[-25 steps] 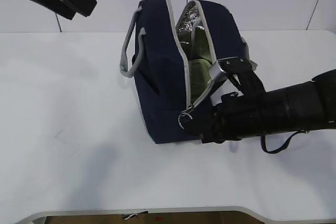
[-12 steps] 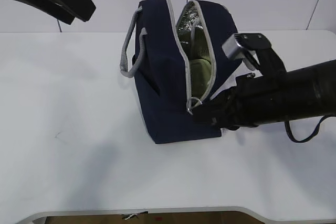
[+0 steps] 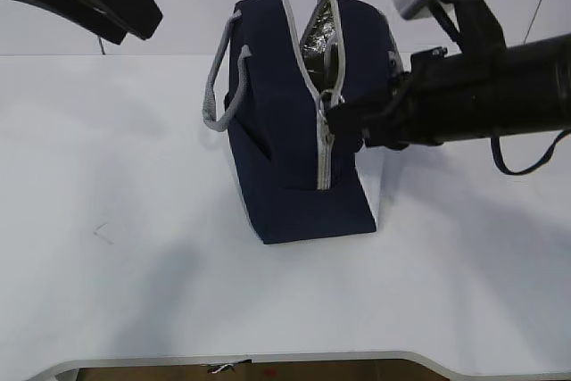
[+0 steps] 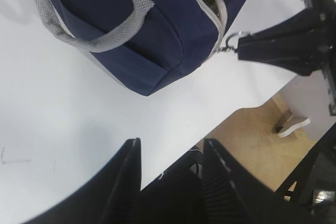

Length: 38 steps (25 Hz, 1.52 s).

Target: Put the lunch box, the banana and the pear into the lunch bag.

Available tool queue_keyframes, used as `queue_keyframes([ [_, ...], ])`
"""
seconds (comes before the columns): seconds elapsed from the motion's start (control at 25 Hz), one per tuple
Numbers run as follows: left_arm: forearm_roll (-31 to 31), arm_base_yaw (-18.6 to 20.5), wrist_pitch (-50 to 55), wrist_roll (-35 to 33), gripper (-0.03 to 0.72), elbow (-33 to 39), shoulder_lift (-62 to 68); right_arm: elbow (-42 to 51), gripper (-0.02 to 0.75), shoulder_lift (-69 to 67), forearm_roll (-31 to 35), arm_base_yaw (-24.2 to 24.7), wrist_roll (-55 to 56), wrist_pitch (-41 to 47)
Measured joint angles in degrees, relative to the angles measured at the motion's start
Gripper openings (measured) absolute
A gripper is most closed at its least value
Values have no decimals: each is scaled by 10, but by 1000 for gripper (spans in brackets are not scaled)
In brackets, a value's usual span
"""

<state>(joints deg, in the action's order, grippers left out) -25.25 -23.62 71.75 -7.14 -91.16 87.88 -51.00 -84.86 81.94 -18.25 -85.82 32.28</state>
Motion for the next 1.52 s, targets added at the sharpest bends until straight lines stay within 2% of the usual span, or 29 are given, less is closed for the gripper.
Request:
queue_keyframes([
  [0.2, 1, -2, -3, 1, 295, 49, -1, -45, 17, 0, -4, 0, 1, -6],
  [0.4, 17, -34, -8, -7, 295, 119, -1, -83, 17, 0, -9, 0, 1, -24],
  [0.56, 49, -68, -72, -20, 296, 168, -1, -119, 17, -18, -8, 0, 21, -28],
  [0.72, 62, -78, -160, -31, 302, 208, -1, -145, 17, -42, -2, 0, 48, -19],
  [0.8, 63, -78, -203, -36, 330, 226, -1, -153, 17, -53, 9, 0, 53, -11],
  [0.92, 52, -78, -254, -39, 419, 251, -1, -161, 17, -61, 16, 0, 60, -4],
  [1.12, 19, -102, -342, -80, 466, 255, 11, -161, 17, -61, 17, 0, 75, -1],
  [1.52, 16, -110, -471, -125, 467, 257, 64, -172, 17, -61, 13, 0, 100, 32],
])
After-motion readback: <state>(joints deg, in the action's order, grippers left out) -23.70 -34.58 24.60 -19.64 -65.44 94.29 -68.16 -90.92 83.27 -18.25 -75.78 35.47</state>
